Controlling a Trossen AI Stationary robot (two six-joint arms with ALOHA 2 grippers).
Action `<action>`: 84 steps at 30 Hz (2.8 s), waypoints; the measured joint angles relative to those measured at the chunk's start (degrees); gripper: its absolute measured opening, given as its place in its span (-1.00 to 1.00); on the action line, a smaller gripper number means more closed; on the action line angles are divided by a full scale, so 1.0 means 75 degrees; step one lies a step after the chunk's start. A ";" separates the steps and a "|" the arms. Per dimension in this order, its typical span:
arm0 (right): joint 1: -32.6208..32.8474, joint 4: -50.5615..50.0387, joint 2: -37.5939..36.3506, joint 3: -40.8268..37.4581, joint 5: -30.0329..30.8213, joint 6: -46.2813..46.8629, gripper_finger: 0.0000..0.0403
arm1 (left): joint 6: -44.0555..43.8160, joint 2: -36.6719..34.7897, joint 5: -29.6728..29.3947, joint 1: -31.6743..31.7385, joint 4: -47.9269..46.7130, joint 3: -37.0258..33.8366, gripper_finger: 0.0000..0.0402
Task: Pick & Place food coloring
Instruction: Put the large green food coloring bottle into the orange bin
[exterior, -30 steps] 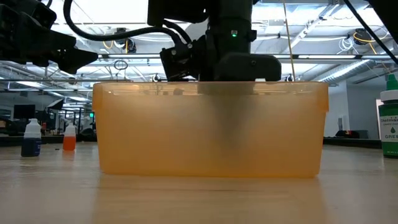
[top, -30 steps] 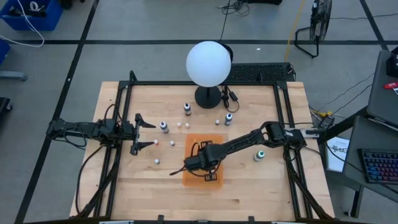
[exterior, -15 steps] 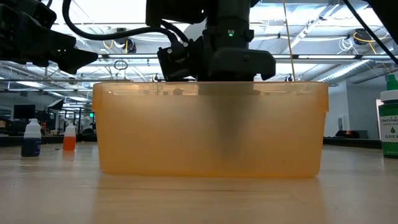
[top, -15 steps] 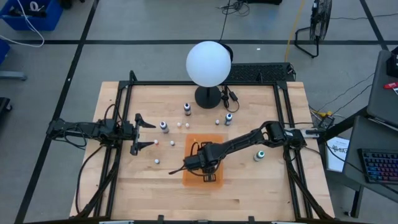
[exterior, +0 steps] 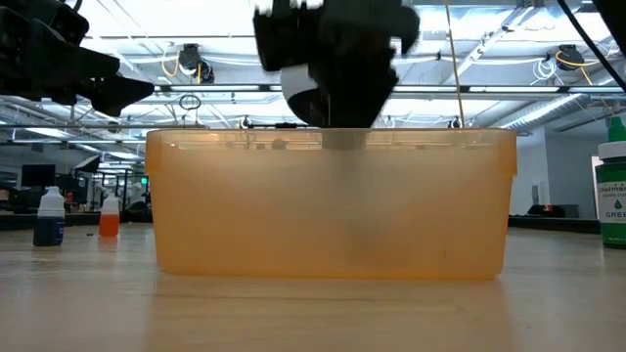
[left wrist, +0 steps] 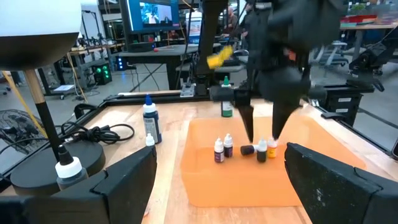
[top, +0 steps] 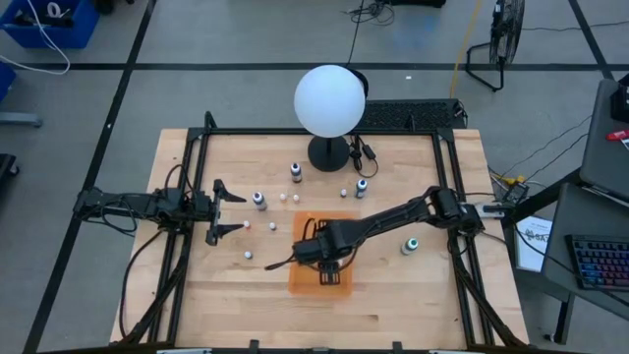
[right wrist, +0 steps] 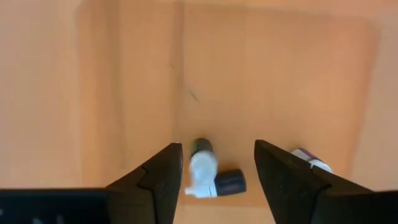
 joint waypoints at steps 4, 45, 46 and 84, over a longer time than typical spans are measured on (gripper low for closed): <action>0.0008 0.0091 -0.0433 0.0000 0.0000 0.0262 -0.08 | 0.0000 0.0000 0.0000 -0.0001 0.0000 0.0000 0.75; -0.1689 -0.3810 -0.4775 -0.3676 -0.1601 0.4232 0.03 | 0.0000 -0.0003 0.0000 0.0002 -0.0003 0.0001 0.75; -0.1573 -0.3826 -0.4984 -0.3872 -0.1616 0.4470 0.03 | 0.0000 -0.0001 0.0000 0.0000 -0.0003 0.0000 0.75; 0.0341 0.0912 -0.7093 -0.8669 -0.0911 0.6439 0.01 | 0.0000 -0.0003 -0.0003 0.0002 -0.0017 0.0000 0.75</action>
